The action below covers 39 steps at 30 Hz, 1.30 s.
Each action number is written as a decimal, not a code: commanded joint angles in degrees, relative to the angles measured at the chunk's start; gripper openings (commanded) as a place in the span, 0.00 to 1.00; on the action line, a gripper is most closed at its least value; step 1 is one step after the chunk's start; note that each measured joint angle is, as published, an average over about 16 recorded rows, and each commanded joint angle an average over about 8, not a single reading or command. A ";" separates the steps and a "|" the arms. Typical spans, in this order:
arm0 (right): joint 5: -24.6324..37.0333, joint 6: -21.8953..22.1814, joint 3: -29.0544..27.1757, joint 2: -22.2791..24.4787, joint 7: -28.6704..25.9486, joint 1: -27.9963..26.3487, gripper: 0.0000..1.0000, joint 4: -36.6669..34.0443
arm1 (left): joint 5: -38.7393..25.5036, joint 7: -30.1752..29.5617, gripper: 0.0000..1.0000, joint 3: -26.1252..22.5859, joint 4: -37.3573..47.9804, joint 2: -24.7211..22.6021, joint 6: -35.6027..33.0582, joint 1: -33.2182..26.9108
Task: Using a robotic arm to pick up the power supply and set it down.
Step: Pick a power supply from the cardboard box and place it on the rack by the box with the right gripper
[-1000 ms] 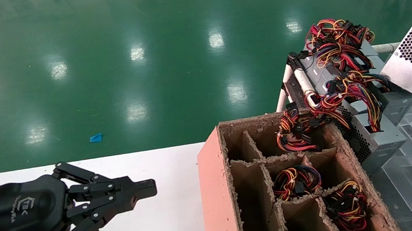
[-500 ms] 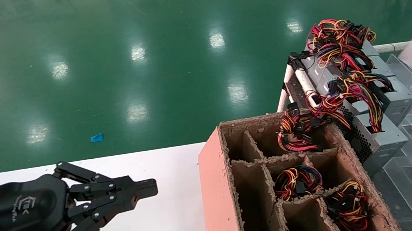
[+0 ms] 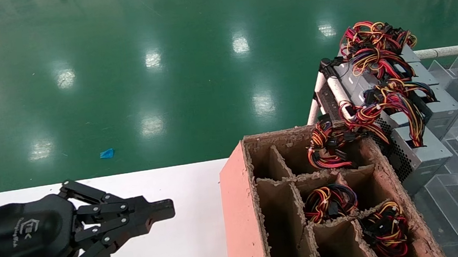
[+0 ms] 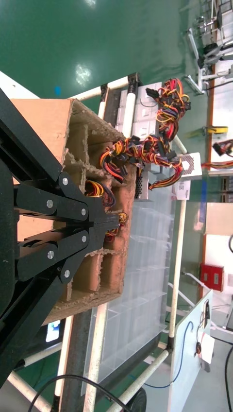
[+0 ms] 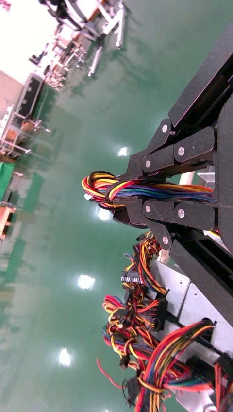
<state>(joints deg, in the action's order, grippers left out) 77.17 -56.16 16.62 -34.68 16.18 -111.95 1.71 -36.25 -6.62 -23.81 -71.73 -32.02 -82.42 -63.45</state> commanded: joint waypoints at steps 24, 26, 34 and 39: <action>-5.46 12.30 -3.80 -12.75 1.91 5.27 0.00 -1.73 | 0.00 0.00 0.00 0.00 0.00 0.00 0.00 0.00; -5.82 12.35 -4.05 -13.48 2.01 5.60 0.00 -1.71 | 0.00 0.00 0.00 0.00 0.00 0.00 0.00 0.00; -7.68 15.41 -5.34 -15.82 2.58 6.93 0.00 -1.90 | 0.00 0.00 0.00 0.00 0.00 0.00 0.00 0.00; -8.70 18.92 -6.05 -16.98 3.10 8.09 0.00 -2.22 | 0.00 0.00 0.00 -0.01 0.00 0.00 0.00 0.00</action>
<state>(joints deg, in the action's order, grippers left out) 68.41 -37.78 10.53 -51.57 19.09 -103.74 -0.51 -36.24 -6.61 -23.82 -71.73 -32.01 -82.42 -63.45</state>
